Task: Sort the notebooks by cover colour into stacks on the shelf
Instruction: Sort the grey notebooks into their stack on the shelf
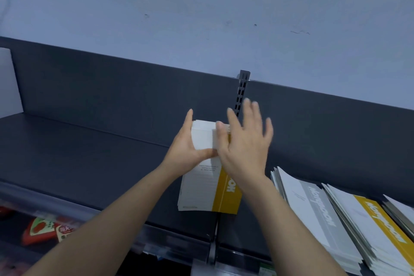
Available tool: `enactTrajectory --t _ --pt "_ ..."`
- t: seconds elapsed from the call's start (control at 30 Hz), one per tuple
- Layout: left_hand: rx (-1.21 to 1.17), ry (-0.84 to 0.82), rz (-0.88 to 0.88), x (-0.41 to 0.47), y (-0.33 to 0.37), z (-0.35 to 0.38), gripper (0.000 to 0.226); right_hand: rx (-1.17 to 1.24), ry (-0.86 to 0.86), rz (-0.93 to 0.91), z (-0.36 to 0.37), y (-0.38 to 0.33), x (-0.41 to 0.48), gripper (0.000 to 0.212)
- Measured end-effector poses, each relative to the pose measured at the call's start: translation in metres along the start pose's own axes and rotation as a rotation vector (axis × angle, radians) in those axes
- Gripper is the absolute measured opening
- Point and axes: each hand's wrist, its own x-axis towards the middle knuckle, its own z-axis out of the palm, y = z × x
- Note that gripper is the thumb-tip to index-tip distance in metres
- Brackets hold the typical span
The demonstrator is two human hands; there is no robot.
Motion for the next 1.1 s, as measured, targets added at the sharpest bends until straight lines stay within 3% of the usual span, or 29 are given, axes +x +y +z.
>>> enactTrajectory --t 0.13,0.33,0.5,0.57,0.63,0.67,0.8,0.9,1.0,1.1 --pt "0.031 -0.005 0.004 0.004 -0.003 0.001 0.103 -0.109 -0.365 -0.171 0.004 -0.009 0.012 0.064" --pt "0.024 -0.013 0.030 0.005 -0.007 0.000 0.095 -0.080 -0.332 -0.207 0.012 -0.003 0.009 0.058" --pt "-0.017 -0.026 0.020 0.004 -0.012 -0.001 0.104 0.013 -0.326 -0.222 0.011 -0.005 0.014 0.055" --pt "-0.034 -0.034 0.025 0.003 -0.012 -0.002 0.113 0.151 -0.229 -0.139 0.008 -0.002 0.014 0.060" --pt "-0.019 -0.038 0.033 0.002 -0.013 -0.001 0.117 0.275 -0.043 0.043 0.010 0.008 0.013 0.067" --pt "-0.027 -0.035 0.025 0.002 -0.014 0.000 0.118 0.338 -0.028 0.172 0.012 0.014 0.013 0.072" --pt "-0.155 -0.008 -0.016 0.002 -0.018 0.007 0.102 0.888 -0.252 0.632 0.019 0.026 0.008 0.084" --pt "-0.200 0.028 0.002 0.003 -0.015 0.012 0.070 0.967 -0.207 0.683 0.023 0.029 0.007 0.073" --pt "-0.210 0.056 0.031 0.007 -0.016 0.014 0.073 0.938 -0.159 0.645 0.023 0.030 0.002 0.060" --pt "-0.182 0.039 0.061 0.006 -0.020 0.012 0.071 0.958 -0.118 0.587 0.018 0.028 -0.004 0.061"
